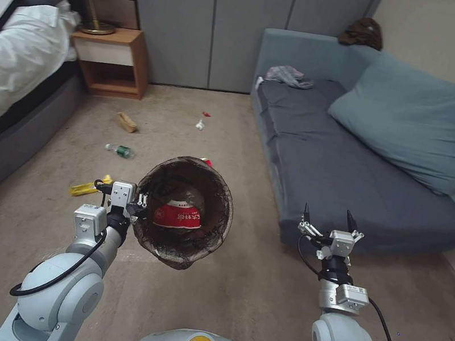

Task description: Pick up the trash bin, then pick up the garbage from the floor and place it into the trash bin.

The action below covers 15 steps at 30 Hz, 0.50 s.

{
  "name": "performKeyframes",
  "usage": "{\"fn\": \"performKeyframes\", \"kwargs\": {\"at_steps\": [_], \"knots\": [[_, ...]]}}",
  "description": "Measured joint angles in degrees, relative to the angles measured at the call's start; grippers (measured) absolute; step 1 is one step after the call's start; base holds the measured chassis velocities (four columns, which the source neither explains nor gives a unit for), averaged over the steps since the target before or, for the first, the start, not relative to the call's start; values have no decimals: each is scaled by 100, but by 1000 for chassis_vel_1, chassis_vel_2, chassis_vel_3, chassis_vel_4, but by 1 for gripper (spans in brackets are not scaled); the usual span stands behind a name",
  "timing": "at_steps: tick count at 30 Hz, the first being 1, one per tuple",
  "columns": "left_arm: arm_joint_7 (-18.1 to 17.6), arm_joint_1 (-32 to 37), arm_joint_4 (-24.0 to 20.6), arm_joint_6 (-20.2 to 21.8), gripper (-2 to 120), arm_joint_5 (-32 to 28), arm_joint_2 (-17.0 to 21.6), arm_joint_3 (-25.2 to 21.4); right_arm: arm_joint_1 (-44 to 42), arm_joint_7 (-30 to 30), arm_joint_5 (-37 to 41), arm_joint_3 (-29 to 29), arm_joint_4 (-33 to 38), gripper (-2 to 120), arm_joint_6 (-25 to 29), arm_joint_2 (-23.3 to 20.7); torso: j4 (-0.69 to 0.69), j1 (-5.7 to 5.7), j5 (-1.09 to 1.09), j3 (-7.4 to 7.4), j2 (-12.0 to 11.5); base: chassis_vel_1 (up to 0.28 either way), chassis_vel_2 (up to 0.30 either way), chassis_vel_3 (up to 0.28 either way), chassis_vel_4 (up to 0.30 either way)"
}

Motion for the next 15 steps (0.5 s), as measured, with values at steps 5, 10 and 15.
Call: {"fn": "performKeyframes", "kwargs": {"at_steps": [5,10,15], "knots": [[11,7,0,-2,0,14,12,0,4,0,0,-8,-9,100,0,-1,-1,0,0,0,0,134,125,130,119],[5,8,2,-3,0,15,10,7,5,-2,-4,-21,-23,100,0,7,-1,0,0,0,0,110,102,102,106],[9,7,71,-190,0,287,-8,-2,16,6,-17,-25,-43,100,4,16,1,0,0,0,0,51,73,60,73]]}}
